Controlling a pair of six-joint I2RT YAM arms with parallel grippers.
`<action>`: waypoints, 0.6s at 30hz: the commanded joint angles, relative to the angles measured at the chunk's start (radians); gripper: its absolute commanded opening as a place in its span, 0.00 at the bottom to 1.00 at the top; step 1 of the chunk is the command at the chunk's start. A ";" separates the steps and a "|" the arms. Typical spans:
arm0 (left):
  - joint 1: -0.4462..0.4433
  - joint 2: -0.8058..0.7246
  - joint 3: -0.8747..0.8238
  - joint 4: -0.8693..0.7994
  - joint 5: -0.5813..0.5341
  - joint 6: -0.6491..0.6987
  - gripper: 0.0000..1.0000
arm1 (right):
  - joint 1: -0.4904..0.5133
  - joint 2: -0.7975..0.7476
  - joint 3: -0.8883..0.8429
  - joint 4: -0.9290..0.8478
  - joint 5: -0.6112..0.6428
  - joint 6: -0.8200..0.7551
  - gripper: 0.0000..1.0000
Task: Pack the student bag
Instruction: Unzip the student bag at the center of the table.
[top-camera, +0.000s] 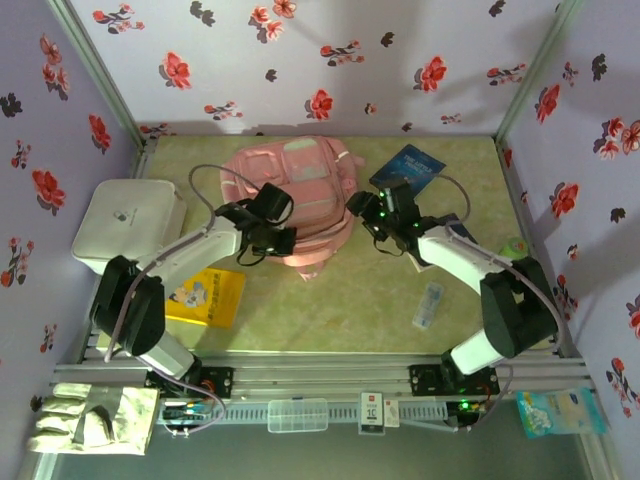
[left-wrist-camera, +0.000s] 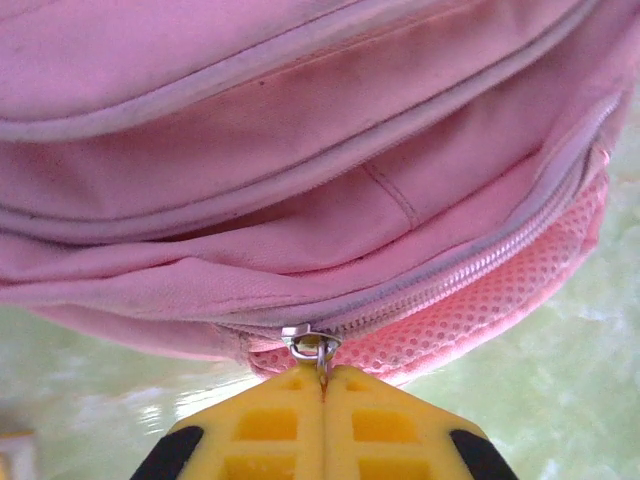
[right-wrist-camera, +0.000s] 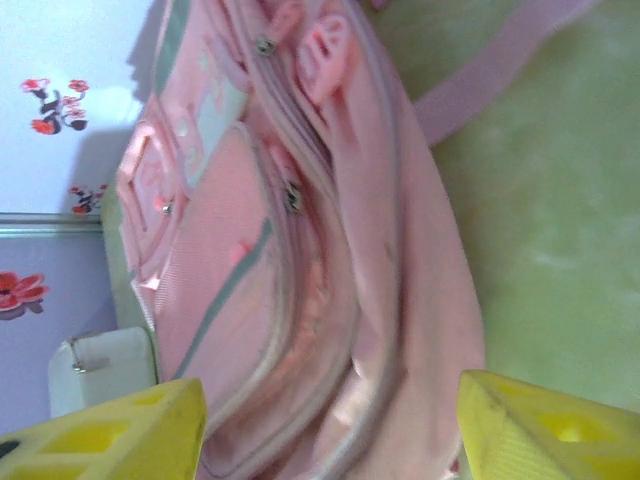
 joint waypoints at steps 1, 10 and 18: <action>-0.025 0.039 0.052 0.016 0.030 -0.005 0.00 | 0.017 -0.005 -0.056 -0.053 0.058 0.085 0.68; -0.057 0.110 0.079 -0.014 0.030 -0.006 0.00 | 0.060 0.147 -0.020 0.054 -0.041 0.141 0.69; -0.057 0.123 0.087 -0.051 0.030 0.008 0.00 | 0.062 0.252 0.036 0.078 -0.050 0.121 0.64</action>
